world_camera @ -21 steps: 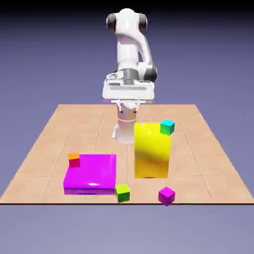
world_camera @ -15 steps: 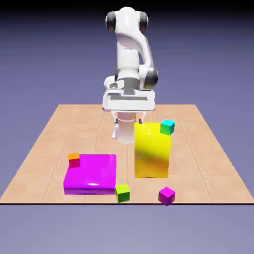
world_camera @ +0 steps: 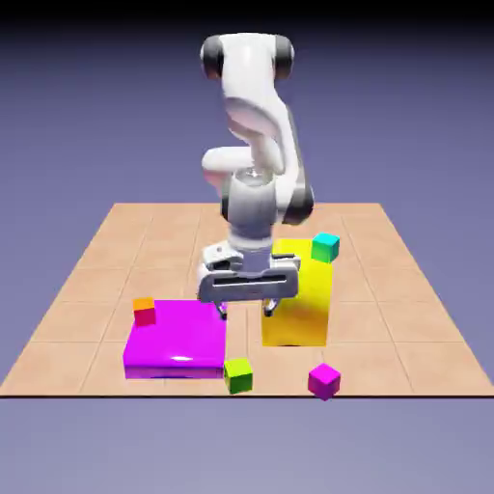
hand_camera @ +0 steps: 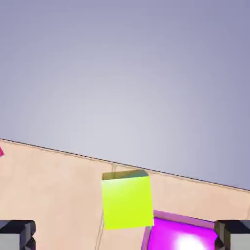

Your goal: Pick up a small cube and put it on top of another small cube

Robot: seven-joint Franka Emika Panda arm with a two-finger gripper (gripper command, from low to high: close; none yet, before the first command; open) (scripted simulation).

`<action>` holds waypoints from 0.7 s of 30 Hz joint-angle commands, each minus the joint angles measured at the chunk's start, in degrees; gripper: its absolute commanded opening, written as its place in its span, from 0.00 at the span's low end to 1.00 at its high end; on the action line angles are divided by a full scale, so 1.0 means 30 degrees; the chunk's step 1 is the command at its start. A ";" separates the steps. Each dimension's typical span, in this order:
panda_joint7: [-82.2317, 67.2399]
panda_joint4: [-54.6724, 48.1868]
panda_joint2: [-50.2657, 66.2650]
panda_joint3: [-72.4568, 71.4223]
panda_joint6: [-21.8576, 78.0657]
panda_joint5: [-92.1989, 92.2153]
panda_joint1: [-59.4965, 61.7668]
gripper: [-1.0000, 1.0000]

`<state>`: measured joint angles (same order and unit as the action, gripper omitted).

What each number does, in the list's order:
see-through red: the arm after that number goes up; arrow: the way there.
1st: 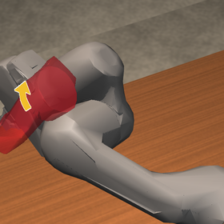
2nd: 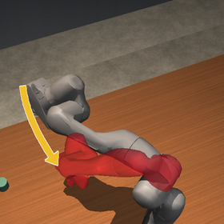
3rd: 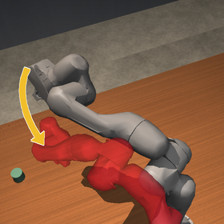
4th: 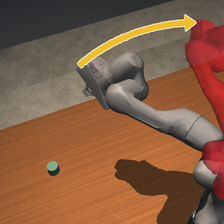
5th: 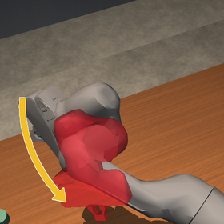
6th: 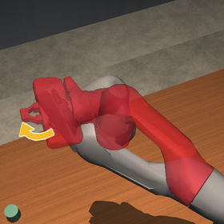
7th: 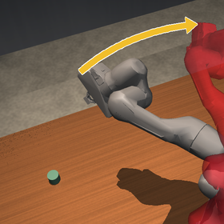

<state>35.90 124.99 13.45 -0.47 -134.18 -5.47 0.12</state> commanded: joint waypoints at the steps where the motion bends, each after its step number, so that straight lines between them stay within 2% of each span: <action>1: -0.0099 -0.0541 0.0693 -0.0007 0.0599 -0.0082 0.0012 0.50; 8: -0.0750 -0.4119 0.5274 -0.0054 0.4555 -0.0626 0.0093 0.50; 13: -0.0502 -0.3228 0.7223 0.0131 0.1726 -0.0917 0.0163 0.50; 14: -0.0502 -0.3228 0.7223 0.0131 0.1726 -0.0917 0.0163 0.00; 18: -0.0720 -0.4012 0.5509 -0.0032 0.4215 -0.0661 0.0101 0.00; 21: -0.2901 -0.4836 0.5081 -0.1801 0.5266 -0.2698 -0.1413 0.00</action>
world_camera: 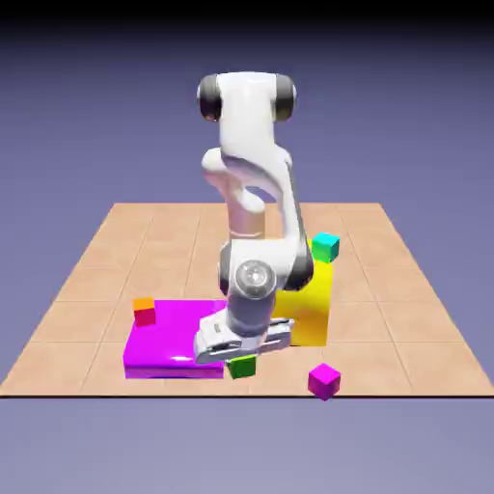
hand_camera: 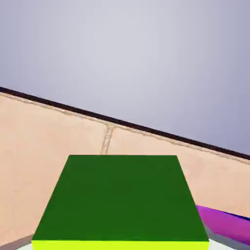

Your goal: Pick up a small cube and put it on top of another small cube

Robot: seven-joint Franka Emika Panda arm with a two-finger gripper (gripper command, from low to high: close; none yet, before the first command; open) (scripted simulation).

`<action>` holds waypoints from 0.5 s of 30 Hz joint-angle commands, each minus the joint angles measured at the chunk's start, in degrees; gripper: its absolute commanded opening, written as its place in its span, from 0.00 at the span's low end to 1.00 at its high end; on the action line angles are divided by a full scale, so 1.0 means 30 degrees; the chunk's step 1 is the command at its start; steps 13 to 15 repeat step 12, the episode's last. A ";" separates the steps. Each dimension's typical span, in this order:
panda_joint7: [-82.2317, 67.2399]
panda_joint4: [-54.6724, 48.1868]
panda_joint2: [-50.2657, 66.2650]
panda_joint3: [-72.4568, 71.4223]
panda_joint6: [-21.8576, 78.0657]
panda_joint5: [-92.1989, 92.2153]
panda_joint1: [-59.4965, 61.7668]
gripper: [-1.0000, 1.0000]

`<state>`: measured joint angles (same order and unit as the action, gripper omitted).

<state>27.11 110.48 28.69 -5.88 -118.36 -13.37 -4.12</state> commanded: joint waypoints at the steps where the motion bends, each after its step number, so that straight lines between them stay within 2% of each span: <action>1: -0.0802 -0.0277 -0.0075 -0.0675 0.0268 -0.0865 -0.0581 0.00; 5: -0.3084 -0.1039 -0.0280 -0.2530 0.1022 -0.3064 -0.2180 0.00; 9: -0.2365 -0.0003 0.1409 -0.1944 -0.1616 -0.4023 -0.2066 0.00; 10: -0.2365 -0.0003 0.1409 -0.1944 -0.1617 -0.4023 -0.2066 1.00; 15: -0.2591 -0.0328 0.0878 -0.2128 -0.0787 -0.3722 -0.2101 1.00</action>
